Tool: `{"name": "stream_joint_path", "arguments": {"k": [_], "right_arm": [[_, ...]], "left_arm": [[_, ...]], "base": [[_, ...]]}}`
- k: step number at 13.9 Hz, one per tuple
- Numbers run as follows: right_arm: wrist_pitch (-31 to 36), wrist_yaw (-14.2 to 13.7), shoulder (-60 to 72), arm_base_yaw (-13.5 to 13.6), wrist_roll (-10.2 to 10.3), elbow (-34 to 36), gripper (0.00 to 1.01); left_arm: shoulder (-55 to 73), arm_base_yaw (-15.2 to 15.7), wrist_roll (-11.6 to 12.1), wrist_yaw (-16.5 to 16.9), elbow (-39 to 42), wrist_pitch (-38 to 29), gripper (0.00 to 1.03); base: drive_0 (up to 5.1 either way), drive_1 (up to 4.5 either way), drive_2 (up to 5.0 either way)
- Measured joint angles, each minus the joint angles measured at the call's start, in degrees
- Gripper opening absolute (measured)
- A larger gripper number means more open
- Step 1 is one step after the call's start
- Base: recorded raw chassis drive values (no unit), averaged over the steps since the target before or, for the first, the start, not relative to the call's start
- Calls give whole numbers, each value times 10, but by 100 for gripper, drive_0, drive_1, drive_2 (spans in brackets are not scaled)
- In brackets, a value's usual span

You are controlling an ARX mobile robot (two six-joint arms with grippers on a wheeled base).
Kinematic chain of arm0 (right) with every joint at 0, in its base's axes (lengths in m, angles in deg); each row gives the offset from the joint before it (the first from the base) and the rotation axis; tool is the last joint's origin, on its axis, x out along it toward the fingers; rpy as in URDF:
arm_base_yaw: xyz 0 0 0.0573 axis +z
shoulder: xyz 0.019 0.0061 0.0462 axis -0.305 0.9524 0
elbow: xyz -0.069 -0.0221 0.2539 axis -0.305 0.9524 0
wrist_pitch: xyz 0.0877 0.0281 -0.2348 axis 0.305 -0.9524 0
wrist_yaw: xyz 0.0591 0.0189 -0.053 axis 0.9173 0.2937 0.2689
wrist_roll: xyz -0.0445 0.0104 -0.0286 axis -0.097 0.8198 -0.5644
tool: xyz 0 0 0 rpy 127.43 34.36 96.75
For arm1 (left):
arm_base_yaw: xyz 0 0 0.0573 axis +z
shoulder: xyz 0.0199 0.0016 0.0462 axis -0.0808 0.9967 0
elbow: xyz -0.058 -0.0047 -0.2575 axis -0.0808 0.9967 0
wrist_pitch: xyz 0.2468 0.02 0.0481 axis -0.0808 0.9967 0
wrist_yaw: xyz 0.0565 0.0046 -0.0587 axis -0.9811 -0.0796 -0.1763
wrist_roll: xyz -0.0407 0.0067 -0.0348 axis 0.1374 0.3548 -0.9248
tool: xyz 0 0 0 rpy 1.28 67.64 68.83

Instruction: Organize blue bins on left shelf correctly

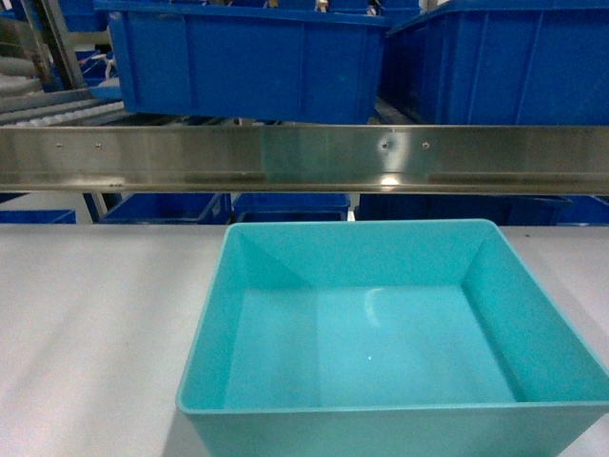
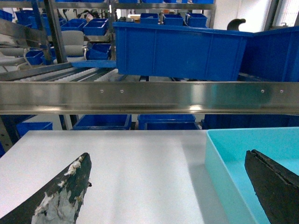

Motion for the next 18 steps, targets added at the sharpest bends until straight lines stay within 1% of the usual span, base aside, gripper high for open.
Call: {"name": "stream_joint_path", "arguments": {"k": [13,14,15,16,17,18], "right_arm": [[3,0,1,0,0,0,98],[74,-39,48,28,2,-1,98],[153,-87,145,82,2,-6,98],[223,-115,244,124,1,-13,98],[295,-130,348,147,-5,-35,98],[353,-143,436,148,-6,-65,98]], "left_arm": [[0,0,0,0,0,0,98],[5,0,0,2,0,-9,98],[75,-2,-1,16,-10,-85,98],[172,-16,-2,17,-36,-134,98],[268,-37,-2,15,-66,-185,98],[346,-62,-2,5,-93,-204,98]], "base": [[0,0,0],[0,0,0],[0,0,0],[0,0,0],[0,0,0],[0,0,0]]}}
